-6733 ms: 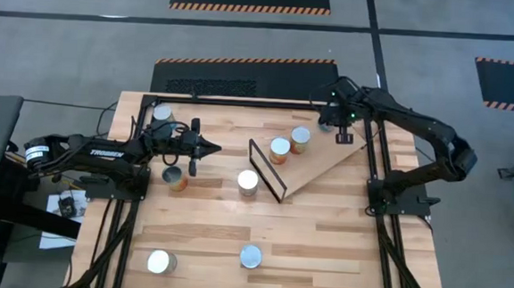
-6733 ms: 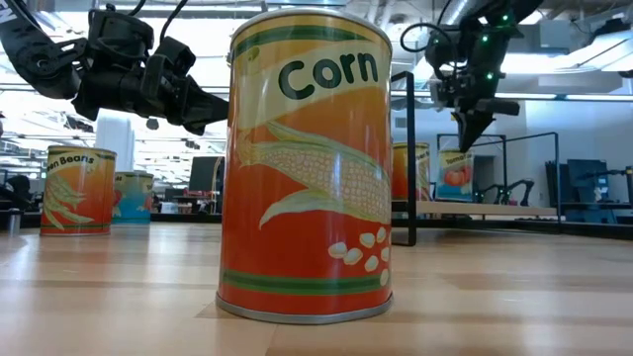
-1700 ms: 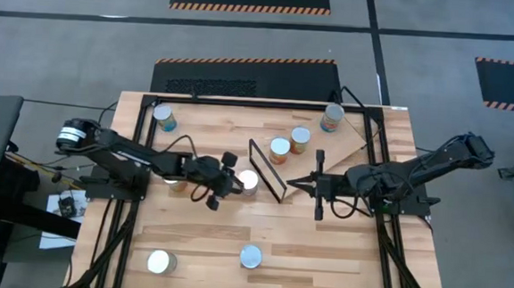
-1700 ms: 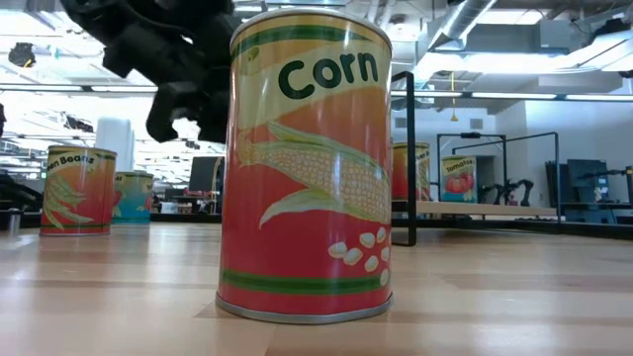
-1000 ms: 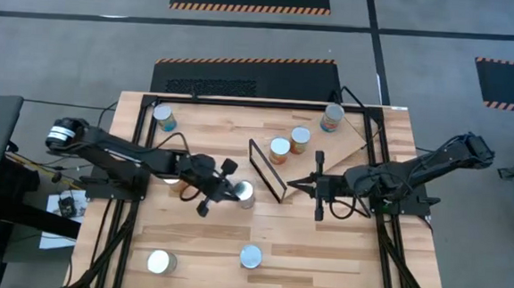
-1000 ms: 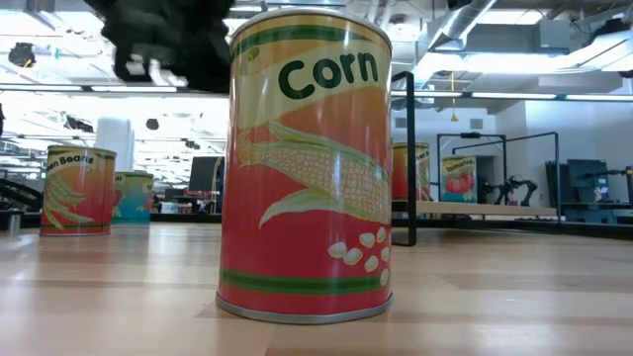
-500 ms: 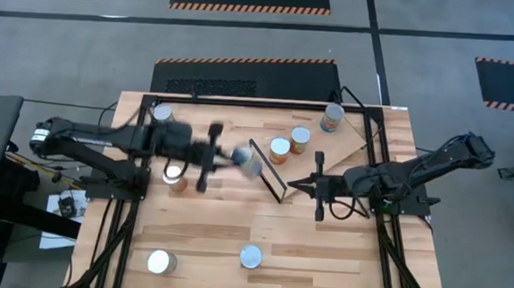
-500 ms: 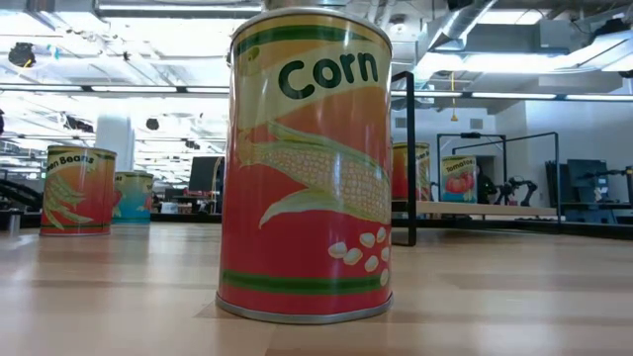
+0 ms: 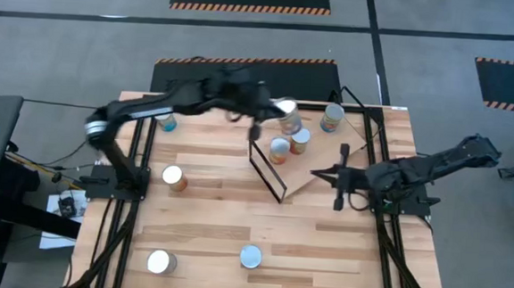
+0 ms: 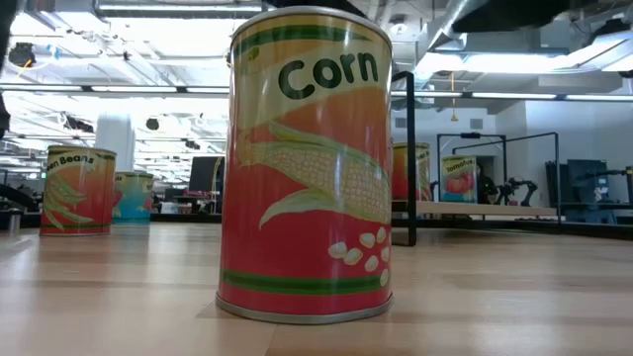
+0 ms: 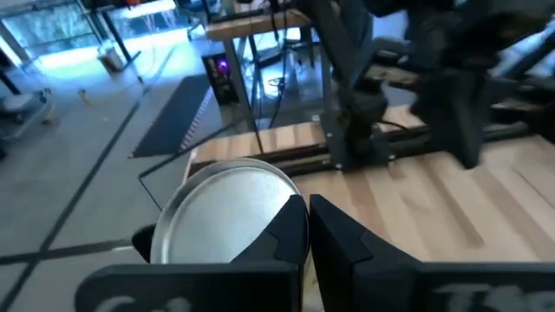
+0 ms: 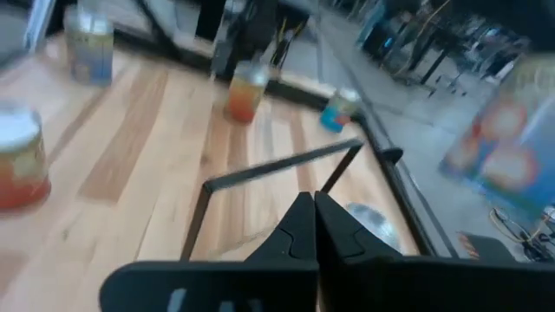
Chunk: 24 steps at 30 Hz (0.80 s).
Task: Pick and place cans onto a shelf
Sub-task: Put the top canned peaches on the shelf
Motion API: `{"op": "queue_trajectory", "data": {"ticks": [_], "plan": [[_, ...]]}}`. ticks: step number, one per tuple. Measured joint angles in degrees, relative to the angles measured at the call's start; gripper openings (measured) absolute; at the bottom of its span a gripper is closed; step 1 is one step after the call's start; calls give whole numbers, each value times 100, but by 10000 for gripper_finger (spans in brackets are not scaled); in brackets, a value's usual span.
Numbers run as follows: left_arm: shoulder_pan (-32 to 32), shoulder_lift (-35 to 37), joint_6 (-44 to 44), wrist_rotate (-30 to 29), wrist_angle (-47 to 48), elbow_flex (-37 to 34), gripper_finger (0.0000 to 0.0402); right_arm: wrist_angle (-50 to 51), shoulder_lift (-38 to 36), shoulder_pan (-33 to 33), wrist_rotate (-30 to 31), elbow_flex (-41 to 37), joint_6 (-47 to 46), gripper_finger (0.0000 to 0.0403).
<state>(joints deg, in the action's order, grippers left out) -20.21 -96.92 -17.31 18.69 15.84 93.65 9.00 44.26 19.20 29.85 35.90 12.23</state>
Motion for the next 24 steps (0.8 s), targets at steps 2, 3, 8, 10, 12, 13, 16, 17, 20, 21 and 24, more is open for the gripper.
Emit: {"op": "queue_trajectory", "data": {"ticks": [2, 3, 8, 10, 12, 13, 16, 17, 20, 21, 24], "plan": [[-73, -504, 129, 12, -67, 473, 0, -141, -319, -1, 20, -202, -15, 4], [-97, -747, 200, 11, -84, 683, 0, -155, -447, 6, 27, -282, -10, 4], [-143, -1665, 597, -41, -403, 1458, 0, -226, -920, 132, 37, -459, 116, 4], [-107, -1933, 711, -144, -619, 1640, 0, -181, -1031, 208, 73, -468, 206, 4], [-57, -2166, 800, -228, -752, 1720, 0, -199, -1107, 290, 178, -468, 359, 4], [-30, -2282, 852, -305, -816, 1749, 0, -196, -1132, 331, 234, -468, 422, 4], [37, -2534, 952, -572, -987, 1804, 0, -189, -1190, 431, 352, -468, 565, 4], [53, -2594, 960, -634, -1071, 1832, 0, -193, -1190, 459, 356, -468, 585, 4], [106, -2756, 962, -952, -1209, 1853, 0, -183, -1182, 492, 360, -468, 618, 4], [111, -2810, 962, -1037, -1221, 1852, 0, -173, -1181, 492, 359, -468, 624, 4], [133, -2976, 974, -1116, -1347, 1842, 0, -178, -1176, 492, 368, -468, 625, 4]]}}
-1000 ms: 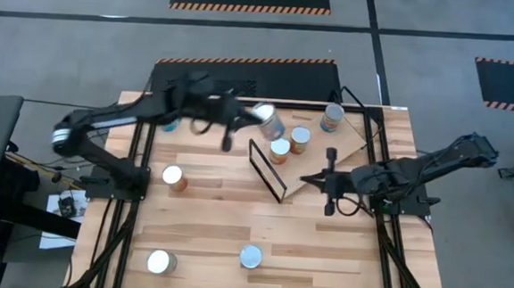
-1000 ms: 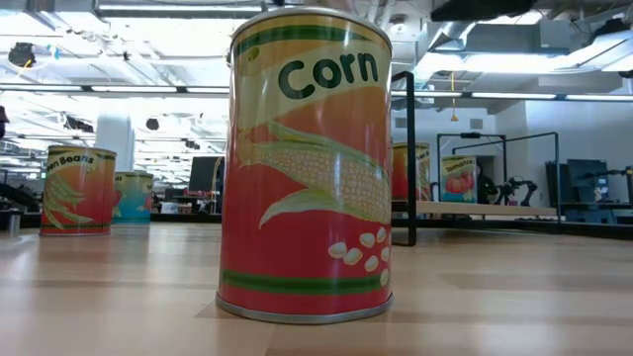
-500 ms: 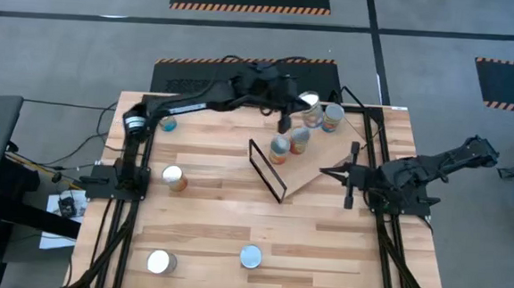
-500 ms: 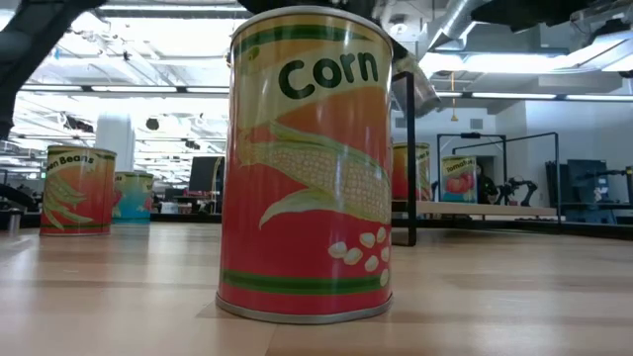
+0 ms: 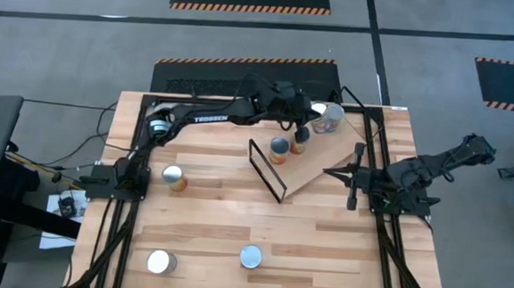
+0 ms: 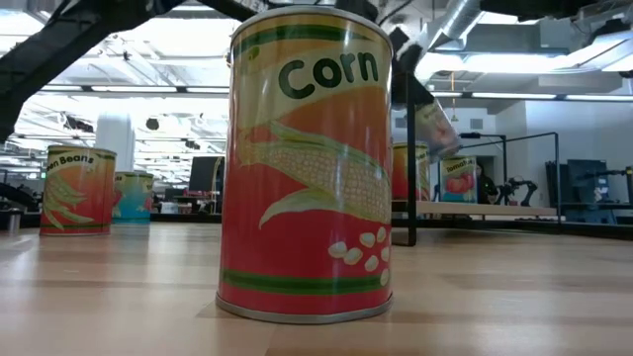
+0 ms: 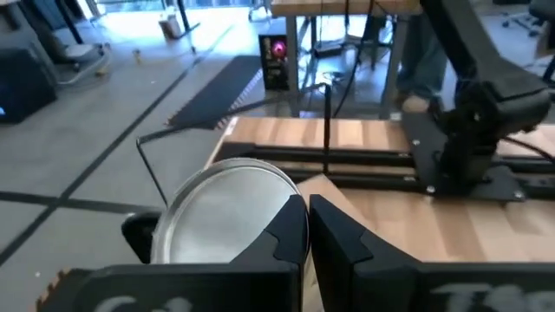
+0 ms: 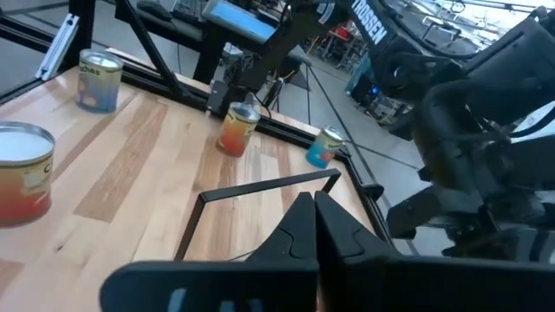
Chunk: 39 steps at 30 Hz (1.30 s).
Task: Pick and place cans onto a shelf
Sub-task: Put the top canned peaches on the shelf
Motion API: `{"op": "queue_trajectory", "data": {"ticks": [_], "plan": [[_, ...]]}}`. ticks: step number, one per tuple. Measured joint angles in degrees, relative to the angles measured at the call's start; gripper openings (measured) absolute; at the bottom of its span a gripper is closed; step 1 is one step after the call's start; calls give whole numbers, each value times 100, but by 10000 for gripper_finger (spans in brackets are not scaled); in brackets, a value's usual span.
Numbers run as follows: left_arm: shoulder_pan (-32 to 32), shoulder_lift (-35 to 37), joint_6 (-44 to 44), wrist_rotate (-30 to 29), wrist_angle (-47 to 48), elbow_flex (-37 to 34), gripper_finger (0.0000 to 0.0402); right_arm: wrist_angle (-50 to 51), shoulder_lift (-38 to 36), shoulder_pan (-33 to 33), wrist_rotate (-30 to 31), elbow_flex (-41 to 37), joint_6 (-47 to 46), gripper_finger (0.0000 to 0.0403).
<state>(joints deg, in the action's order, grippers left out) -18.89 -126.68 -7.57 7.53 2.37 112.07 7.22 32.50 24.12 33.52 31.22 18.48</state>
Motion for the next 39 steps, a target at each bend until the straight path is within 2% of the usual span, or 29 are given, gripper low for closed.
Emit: {"op": "queue_trajectory", "data": {"ticks": [10, 39], "plan": [[69, -321, -103, -370, -157, 4, 0, -16, 6, -15, 2, 0, 0, 4], [89, -480, -381, -280, 451, 0, 4, -15, 10, -15, -3, 0, -48, 4]]}}
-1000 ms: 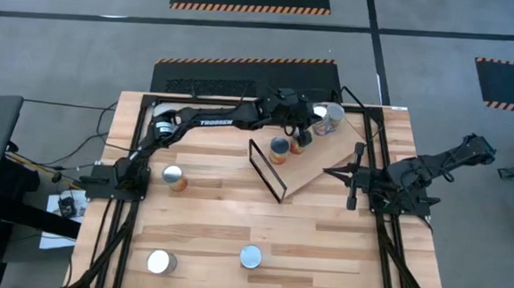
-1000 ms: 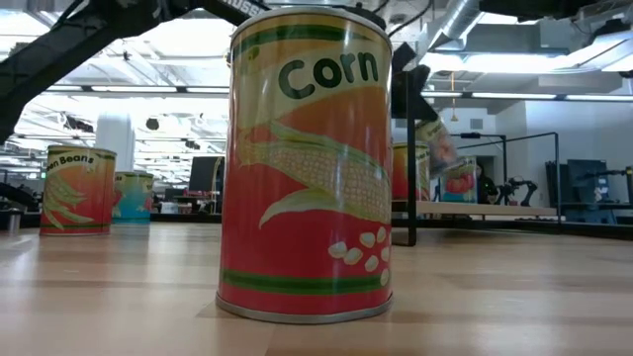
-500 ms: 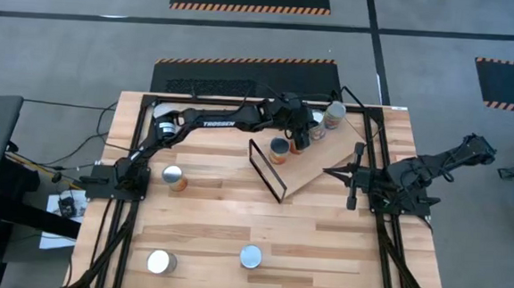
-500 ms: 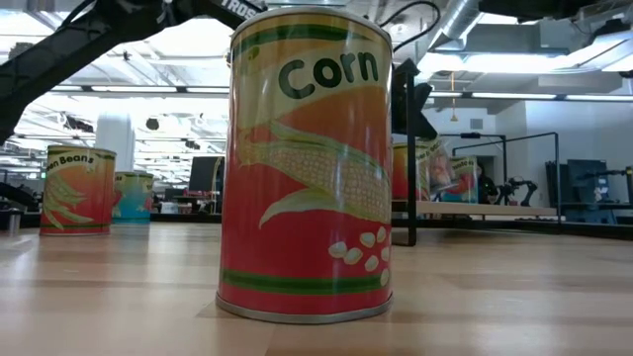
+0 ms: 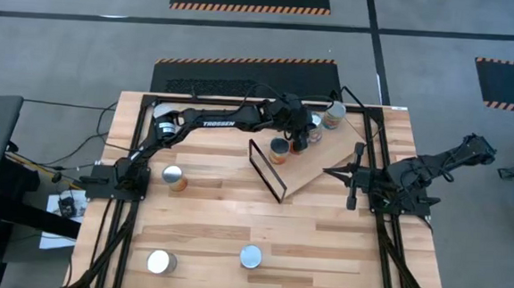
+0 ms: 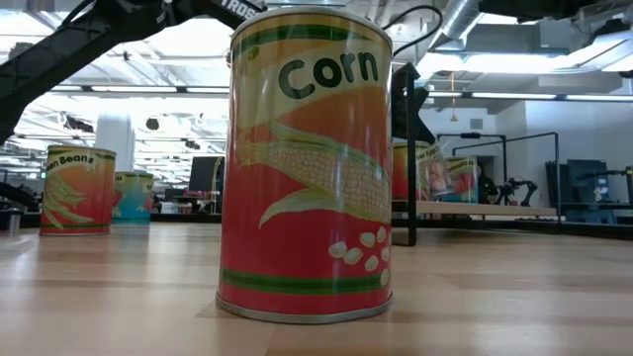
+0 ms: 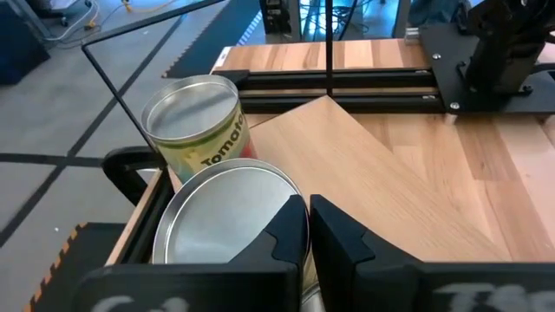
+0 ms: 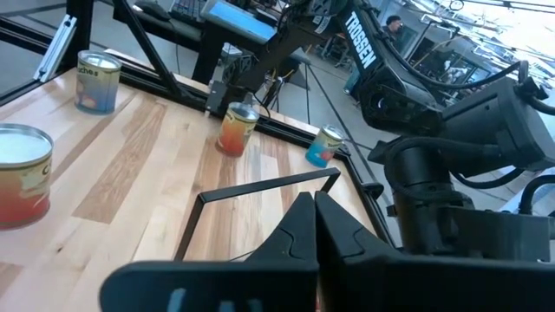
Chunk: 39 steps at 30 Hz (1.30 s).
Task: Pick and place cans onto a shelf
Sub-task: Put the top canned peaches on the shelf
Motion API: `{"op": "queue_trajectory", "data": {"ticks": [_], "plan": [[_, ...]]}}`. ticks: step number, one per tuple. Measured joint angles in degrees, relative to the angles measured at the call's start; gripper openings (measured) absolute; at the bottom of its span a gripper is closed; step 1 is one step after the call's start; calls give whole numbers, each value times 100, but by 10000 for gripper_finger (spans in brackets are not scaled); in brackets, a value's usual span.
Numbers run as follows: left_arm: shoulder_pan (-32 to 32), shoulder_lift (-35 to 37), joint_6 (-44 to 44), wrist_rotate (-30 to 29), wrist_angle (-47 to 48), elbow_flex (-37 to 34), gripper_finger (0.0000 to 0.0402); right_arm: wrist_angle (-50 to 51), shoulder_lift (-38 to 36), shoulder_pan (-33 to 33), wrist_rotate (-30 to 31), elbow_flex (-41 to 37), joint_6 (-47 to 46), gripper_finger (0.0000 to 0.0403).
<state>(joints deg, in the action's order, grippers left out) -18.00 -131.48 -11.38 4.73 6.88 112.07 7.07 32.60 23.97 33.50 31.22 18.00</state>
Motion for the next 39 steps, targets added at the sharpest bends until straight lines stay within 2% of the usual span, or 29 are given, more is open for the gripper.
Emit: {"op": "queue_trajectory", "data": {"ticks": [11, 24, 27, 31, 35, 37, 39], "plan": [[0, 4, -86, 317, 21, 0, 8, 0, 0, 0, -2, 0, 0, 4], [0, 13, -325, 344, -78, 2, 54, 2, 0, 0, -2, 2, -11, 4], [-22, 106, -483, 326, 70, 179, 47, 32, -1, 0, -3, 2, -96, 4], [-81, 656, -717, 476, 160, 223, 11, 290, -1, 0, 103, 4, -447, 4], [-140, 1128, -725, 693, 40, -262, 4, 805, 0, -15, 550, 4, -1035, 5], [-142, 1342, -696, 690, -174, -772, 1, 1038, 28, -69, 720, 4, -1349, 5], [-140, 1642, -670, 697, -776, -1434, 1, 1234, 115, -204, 834, 8, -1695, 5]]}}
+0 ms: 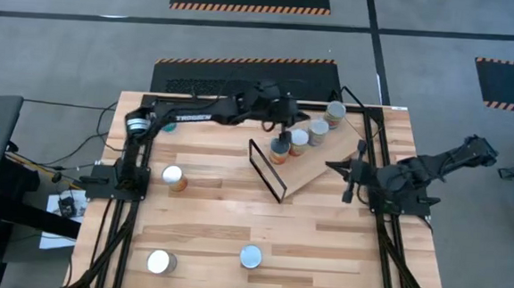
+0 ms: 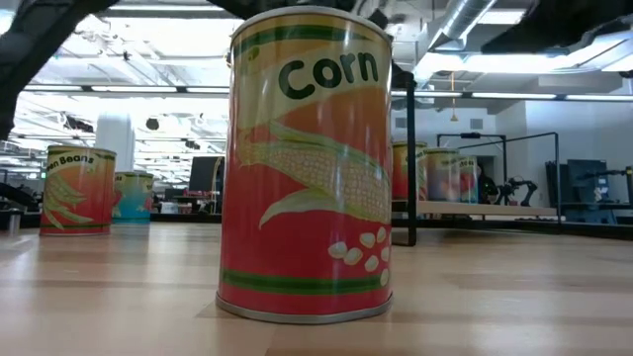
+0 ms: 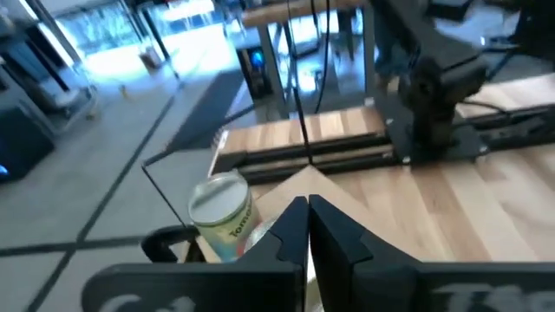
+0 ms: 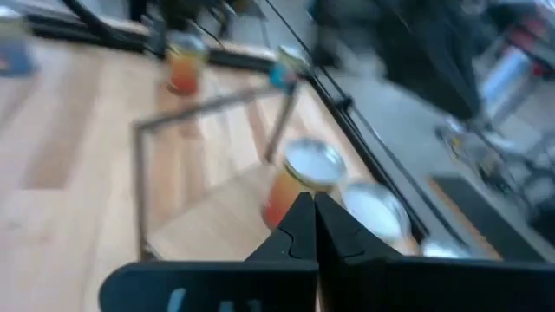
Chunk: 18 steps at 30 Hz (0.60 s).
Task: Pick and place cans onto a shelf
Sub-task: Put the top canned peaches on the shelf
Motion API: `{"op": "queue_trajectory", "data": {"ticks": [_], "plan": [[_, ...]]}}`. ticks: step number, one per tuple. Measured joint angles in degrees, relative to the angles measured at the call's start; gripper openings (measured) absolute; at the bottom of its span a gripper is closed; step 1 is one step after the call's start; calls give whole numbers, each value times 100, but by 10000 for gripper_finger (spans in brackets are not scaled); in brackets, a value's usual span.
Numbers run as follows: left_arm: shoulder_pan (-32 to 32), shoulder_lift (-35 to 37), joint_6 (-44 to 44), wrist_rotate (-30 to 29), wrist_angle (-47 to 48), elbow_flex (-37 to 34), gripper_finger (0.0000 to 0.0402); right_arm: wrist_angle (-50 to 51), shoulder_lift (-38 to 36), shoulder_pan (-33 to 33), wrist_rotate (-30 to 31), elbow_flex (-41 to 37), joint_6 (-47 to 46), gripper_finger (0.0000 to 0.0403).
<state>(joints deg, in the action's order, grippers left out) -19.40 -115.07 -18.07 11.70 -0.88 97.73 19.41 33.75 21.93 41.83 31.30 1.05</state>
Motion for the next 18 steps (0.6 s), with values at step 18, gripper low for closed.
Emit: {"op": "queue_trajectory", "data": {"ticks": [18], "plan": [[11, 3722, 792, 157, -3224, -5725, 0, 228, 1893, -2949, -1654, -1, -632, 3]]}}
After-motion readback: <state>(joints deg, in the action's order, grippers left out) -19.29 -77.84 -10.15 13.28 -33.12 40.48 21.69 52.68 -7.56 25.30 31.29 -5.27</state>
